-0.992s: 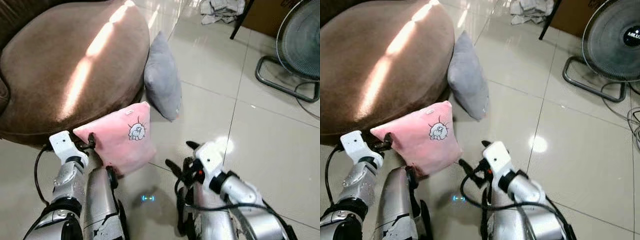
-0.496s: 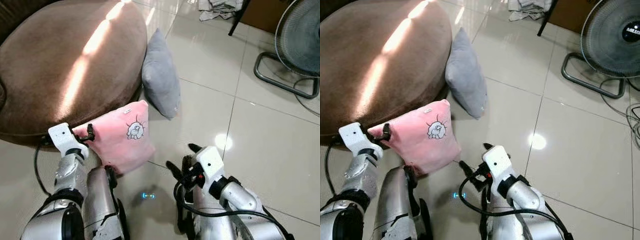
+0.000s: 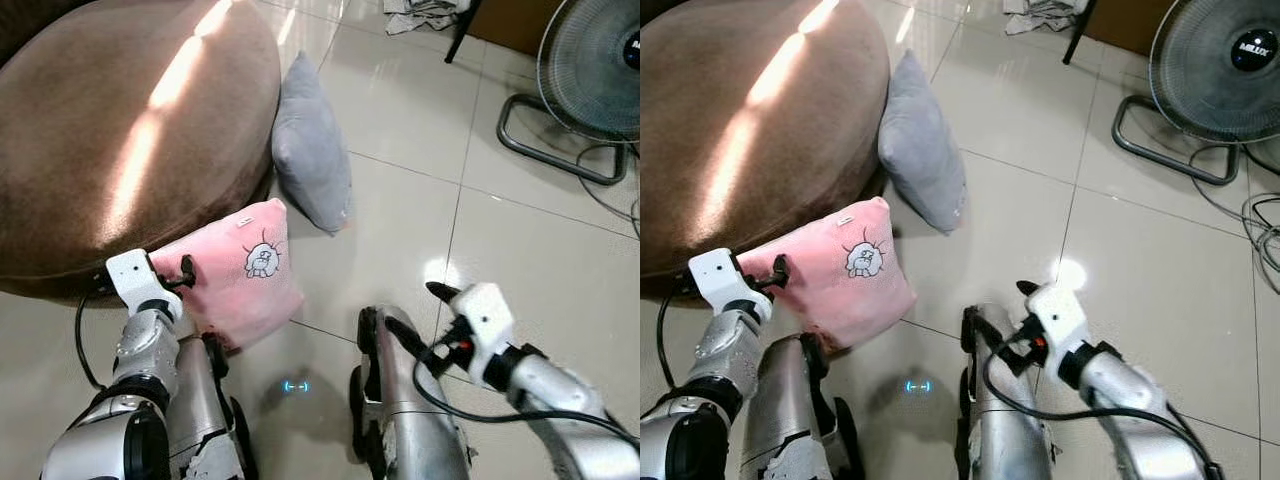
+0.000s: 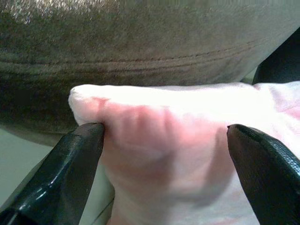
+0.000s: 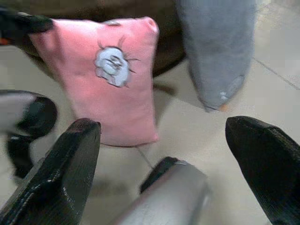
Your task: Move the pillow to the sofa from floor
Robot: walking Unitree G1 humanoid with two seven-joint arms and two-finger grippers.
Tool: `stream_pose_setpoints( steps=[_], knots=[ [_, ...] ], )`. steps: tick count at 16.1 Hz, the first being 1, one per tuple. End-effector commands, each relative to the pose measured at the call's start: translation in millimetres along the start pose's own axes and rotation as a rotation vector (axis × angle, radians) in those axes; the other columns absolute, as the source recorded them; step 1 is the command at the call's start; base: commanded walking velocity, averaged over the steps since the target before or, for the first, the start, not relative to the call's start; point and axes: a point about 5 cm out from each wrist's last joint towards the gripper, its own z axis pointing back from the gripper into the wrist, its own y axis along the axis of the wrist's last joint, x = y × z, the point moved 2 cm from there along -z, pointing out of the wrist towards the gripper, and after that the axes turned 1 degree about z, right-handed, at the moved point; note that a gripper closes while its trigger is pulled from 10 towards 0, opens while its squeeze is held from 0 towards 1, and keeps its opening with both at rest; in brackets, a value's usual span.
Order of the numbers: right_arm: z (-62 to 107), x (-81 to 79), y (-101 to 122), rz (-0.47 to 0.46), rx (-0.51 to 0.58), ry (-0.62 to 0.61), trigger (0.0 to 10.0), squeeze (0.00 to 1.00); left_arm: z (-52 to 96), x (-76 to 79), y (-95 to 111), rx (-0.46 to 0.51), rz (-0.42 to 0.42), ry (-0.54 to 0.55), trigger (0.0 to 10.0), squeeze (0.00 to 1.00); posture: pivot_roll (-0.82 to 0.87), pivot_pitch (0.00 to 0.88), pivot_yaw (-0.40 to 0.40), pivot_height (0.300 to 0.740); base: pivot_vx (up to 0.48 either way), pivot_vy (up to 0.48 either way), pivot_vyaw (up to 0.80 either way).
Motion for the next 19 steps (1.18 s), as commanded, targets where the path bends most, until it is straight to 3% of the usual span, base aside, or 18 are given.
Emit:
stream_pose_setpoints(
  steps=[1, 2, 3, 4, 6, 7, 14, 19],
  knots=[
    [4.6, -7.8, -0.5, -0.026, 0.005, 0.064, 10.0, 0.0, 2.5, -2.5, -8.1, -0.038, 0.006, -0.004, 10.0, 0.0, -0.25, 0.348, -0.077, 0.541, 0.0, 0.0, 0.0],
    [5.3, -9.7, 0.0, -0.029, 0.011, 0.083, 10.0, 0.0, 2.0, -1.6, -7.7, -0.039, 0.008, -0.012, 10.0, 0.0, -0.25, 0.349, -0.077, 0.541, 0.0, 0.0, 0.0],
    [4.1, -15.8, 3.8, -0.055, 0.036, 0.136, 10.0, 0.0, 0.0, 2.0, -4.5, -0.039, 0.005, -0.043, 8.9, 0.0, -0.26, 0.355, -0.076, 0.541, 0.0, 0.0, 0.0],
    [3.4, -17.5, 5.2, -0.058, 0.042, 0.147, 10.0, 0.0, -0.6, 2.6, -3.2, -0.038, -0.004, -0.053, 4.6, 0.0, -0.26, 0.353, -0.075, 0.541, 0.0, 0.0, 0.0],
    [2.3, -19.3, 6.4, -0.062, 0.046, 0.156, 10.0, 0.0, -1.3, 1.7, -1.8, -0.039, -0.011, -0.053, 3.4, 0.0, -0.26, 0.352, -0.075, 0.541, 0.0, 0.0, 0.0],
    [1.1, -24.6, 5.8, -0.059, 0.047, 0.173, 10.0, 0.0, -1.6, -3.9, 0.1, -0.036, -0.01, -0.021, 0.0, 0.0, -0.26, 0.353, -0.073, 0.541, 0.0, 0.0, 0.0],
    [-0.6, -39.1, 4.5, -0.07, 0.045, 0.187, 10.0, 0.0, 0.4, -10.6, -2.7, -0.043, 0.007, 0.005, 0.0, 0.0, -0.26, 0.369, -0.083, 0.541, 0.0, 0.0, 0.0],
    [2.2, -39.0, 3.0, -0.074, 0.033, 0.183, 10.0, 0.0, 1.4, -10.5, -5.8, -0.053, 0.022, 0.009, 0.0, 0.0, -0.26, 0.377, -0.087, 0.541, 0.0, 0.0, 0.0]
  ],
)
